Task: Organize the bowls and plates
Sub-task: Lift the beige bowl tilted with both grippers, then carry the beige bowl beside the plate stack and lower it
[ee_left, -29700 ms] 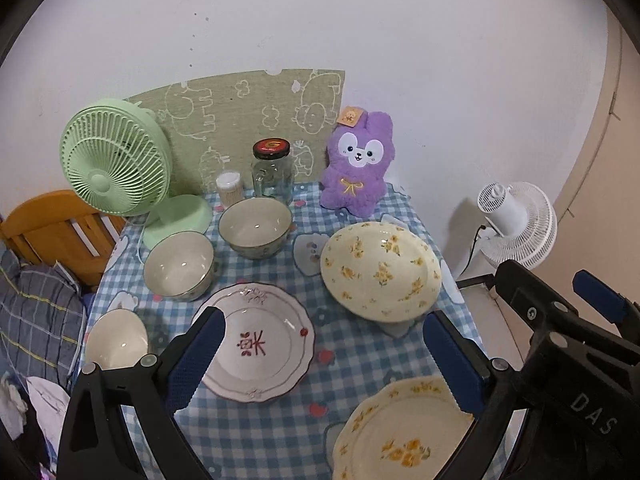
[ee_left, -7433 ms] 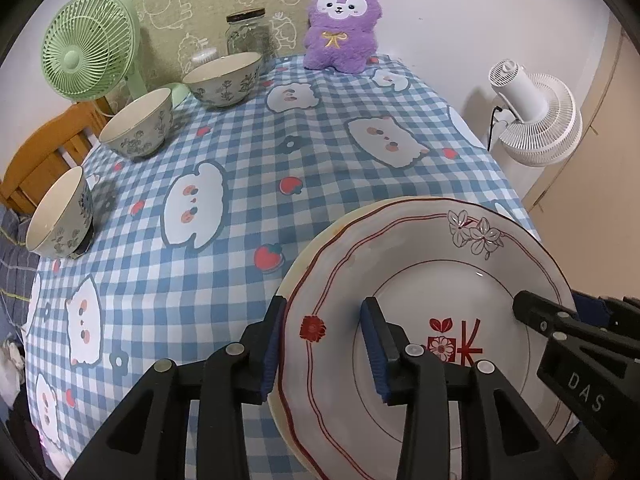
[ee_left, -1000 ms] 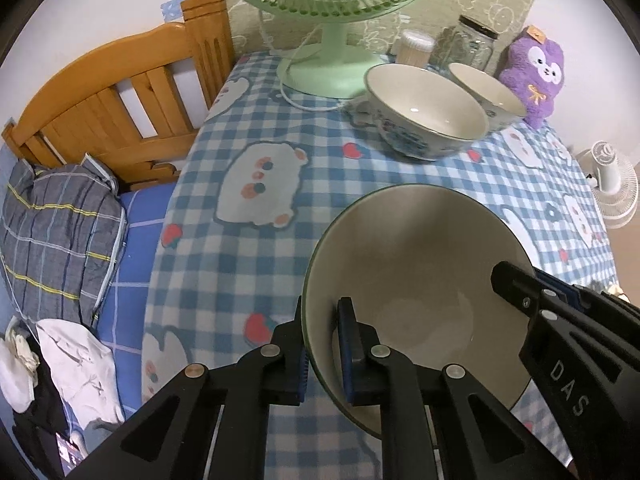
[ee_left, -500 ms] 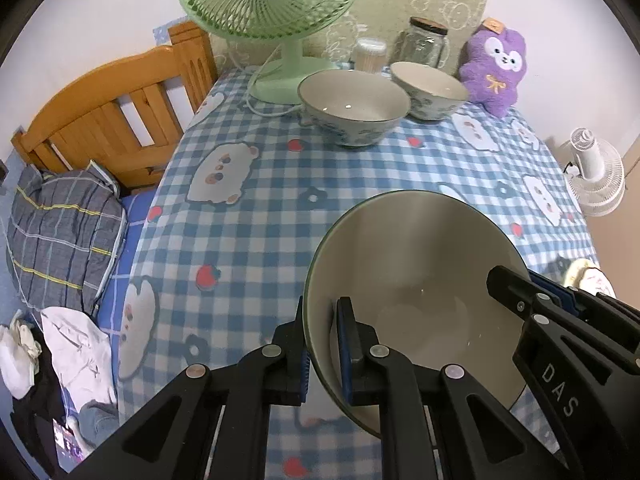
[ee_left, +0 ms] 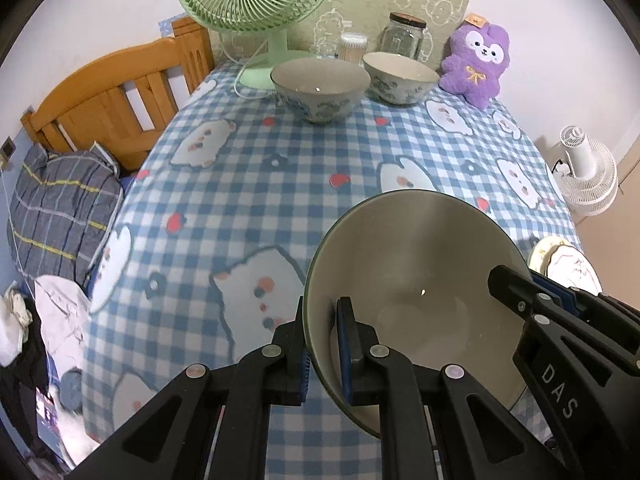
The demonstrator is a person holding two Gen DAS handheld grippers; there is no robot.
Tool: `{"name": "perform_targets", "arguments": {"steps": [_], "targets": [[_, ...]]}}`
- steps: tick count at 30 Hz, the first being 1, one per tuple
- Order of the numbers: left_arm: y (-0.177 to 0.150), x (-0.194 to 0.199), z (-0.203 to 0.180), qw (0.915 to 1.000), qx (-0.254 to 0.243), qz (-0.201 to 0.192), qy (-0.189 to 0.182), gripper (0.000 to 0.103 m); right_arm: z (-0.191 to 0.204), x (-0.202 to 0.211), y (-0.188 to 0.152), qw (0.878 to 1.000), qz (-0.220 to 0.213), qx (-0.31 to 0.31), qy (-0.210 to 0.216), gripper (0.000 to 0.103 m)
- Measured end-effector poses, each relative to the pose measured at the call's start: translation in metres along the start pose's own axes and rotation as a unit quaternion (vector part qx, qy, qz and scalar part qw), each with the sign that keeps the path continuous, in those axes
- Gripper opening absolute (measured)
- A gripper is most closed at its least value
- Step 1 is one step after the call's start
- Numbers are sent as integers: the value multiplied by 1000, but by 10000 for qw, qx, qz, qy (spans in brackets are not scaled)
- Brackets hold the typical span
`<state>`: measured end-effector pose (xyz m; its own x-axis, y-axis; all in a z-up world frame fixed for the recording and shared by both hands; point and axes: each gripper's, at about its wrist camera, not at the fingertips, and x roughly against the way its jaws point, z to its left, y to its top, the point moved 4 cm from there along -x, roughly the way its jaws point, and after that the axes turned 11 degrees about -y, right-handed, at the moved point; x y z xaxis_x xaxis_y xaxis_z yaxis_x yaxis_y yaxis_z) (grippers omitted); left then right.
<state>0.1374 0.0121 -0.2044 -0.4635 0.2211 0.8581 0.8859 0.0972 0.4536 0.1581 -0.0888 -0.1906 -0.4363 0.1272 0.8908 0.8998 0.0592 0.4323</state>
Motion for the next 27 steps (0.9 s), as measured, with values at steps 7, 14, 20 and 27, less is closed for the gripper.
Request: {"name": "perform_targets", "arguments": {"steps": [7,14,20,27], "targets": [[-16,-6,-9,10000,63,1,-16,8,-10,-5,-15,10000,28,71,-57,15],[-27,-15,-16,9999,98,38,-28,8,-18,-14,-26,9999,98,82,-94,15],[-34,-21,-23,9999,65,84,-50,8,-24,-20,-34,9997,148,95,-139,15],[-35,-23,-30,10000,-64,-40,13,9,-29,-23,-36,9998,145,74,-143,15]]}}
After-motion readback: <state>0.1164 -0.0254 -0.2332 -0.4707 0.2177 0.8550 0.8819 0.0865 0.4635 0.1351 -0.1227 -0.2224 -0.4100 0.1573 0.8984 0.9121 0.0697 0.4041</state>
